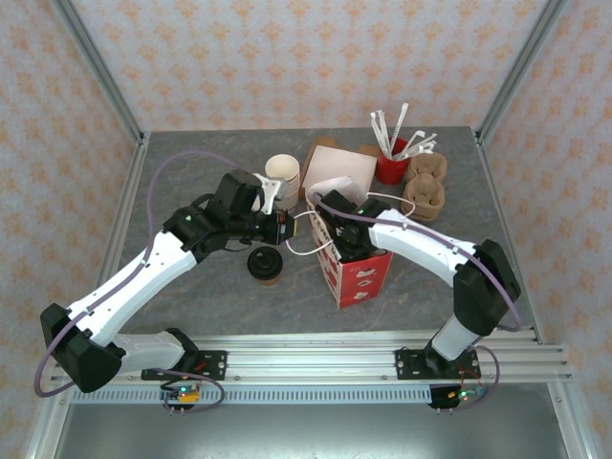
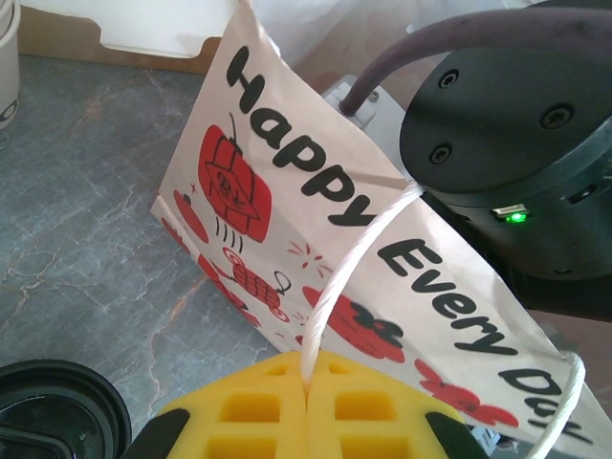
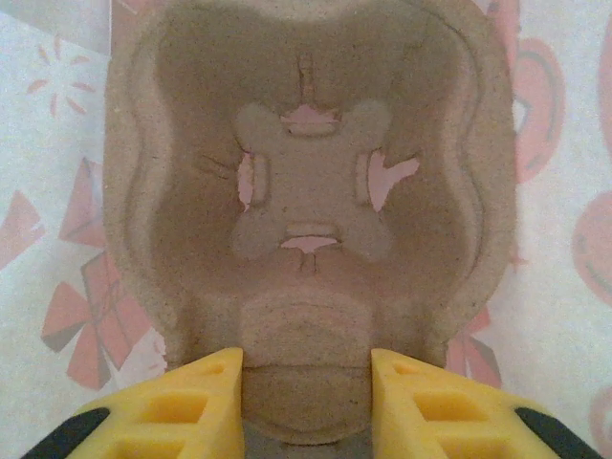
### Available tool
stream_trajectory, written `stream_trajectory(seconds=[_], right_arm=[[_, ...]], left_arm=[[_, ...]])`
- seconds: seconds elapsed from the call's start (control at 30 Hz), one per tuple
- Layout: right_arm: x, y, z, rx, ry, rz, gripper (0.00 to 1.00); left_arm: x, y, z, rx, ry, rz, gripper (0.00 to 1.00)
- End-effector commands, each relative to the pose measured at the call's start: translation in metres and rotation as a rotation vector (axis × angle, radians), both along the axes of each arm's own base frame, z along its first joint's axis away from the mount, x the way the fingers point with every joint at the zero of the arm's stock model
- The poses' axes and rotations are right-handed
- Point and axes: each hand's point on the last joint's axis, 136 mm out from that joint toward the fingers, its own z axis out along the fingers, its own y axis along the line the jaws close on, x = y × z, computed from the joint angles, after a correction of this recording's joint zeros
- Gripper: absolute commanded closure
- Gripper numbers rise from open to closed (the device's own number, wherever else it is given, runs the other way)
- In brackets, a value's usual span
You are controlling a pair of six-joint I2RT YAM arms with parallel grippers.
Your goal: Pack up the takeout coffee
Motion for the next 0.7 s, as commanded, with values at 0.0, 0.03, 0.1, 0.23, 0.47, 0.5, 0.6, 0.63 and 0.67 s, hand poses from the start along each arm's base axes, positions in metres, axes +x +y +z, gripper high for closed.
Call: stream_trajectory(seconds=[0.0,0.03,0.1,0.23,0.47,0.5,0.6,0.63,0.67], right_arm=[[0.004,-0.002,-0.018,-0.020,0.010,0.004,0.65],[0.004,-0.002,-0.020,-0.022,0.013,0.002,0.65],[0.003,-0.004,-0.026,-0.028,0.021,0.000,0.64],[0.002,-0.008,-0.037,-0.048,0.034,-0.002,0.63],[0.005,-0.018,-0.046,-0.084,0.033,-0.011,0.63],[0.005,-0.018,-0.048,-0.086,0.037,-0.012,0.62],[0.003,-0.020,-0.057,-0.092,0.047,-0.012,0.62],[0.002,-0.022,-0.062,-0.097,0.051,-0.011,0.62],[0.002,-0.022,-0.065,-0.100,0.052,-0.011,0.62]], left_arm=[[0.006,0.000,0.016,-0.013,-0.052,0.022,1.00],[0.006,0.000,0.016,-0.011,-0.053,0.023,1.00],[0.006,0.001,0.016,-0.008,-0.053,0.028,1.00],[0.008,0.004,0.017,0.002,-0.058,0.043,1.00],[0.007,0.002,0.022,-0.016,-0.065,0.037,1.00],[0.006,0.002,0.022,-0.018,-0.066,0.036,1.00],[0.006,0.003,0.020,-0.015,-0.062,0.038,1.00],[0.006,0.003,0.019,-0.012,-0.061,0.039,1.00],[0.006,0.003,0.019,-0.012,-0.060,0.039,1.00]])
